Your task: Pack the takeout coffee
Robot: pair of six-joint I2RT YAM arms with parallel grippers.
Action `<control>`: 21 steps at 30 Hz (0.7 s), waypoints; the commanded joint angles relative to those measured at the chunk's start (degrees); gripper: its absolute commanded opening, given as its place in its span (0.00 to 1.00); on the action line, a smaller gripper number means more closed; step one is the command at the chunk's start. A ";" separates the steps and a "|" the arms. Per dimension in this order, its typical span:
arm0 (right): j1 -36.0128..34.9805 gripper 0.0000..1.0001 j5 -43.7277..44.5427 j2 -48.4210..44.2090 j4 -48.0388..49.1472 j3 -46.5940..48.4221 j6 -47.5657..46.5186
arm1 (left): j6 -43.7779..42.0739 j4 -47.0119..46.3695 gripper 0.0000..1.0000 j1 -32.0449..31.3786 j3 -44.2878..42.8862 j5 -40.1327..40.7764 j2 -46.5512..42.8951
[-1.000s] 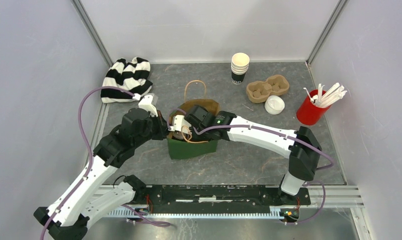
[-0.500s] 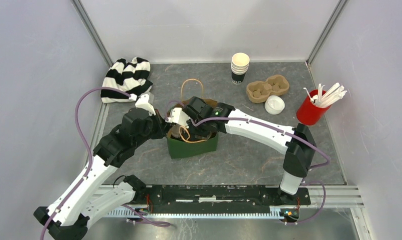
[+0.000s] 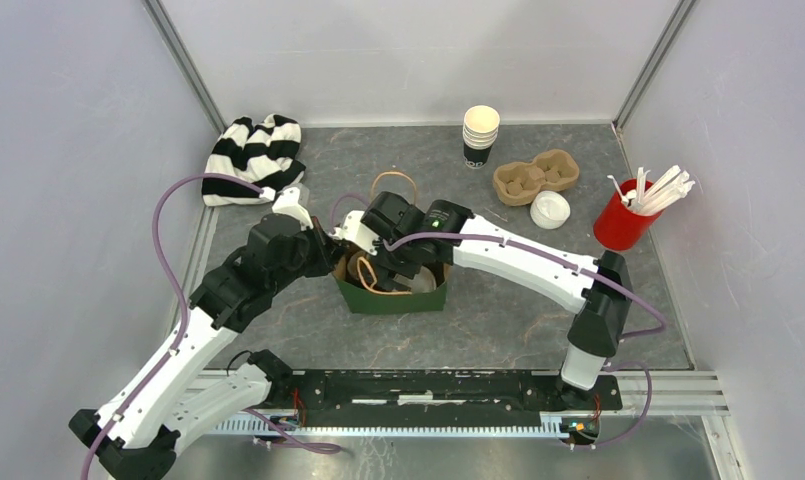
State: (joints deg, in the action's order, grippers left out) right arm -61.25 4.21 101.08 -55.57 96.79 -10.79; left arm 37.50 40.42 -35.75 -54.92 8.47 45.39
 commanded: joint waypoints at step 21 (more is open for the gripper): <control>-0.99 0.98 3.23 -19.49 10.97 17.62 15.52 | -9.86 -18.07 0.02 -0.02 9.34 -0.88 -6.37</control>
State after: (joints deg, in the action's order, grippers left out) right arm -61.89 6.55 91.42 -56.36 116.33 -0.51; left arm 32.99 29.47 -35.75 -47.09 7.11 41.04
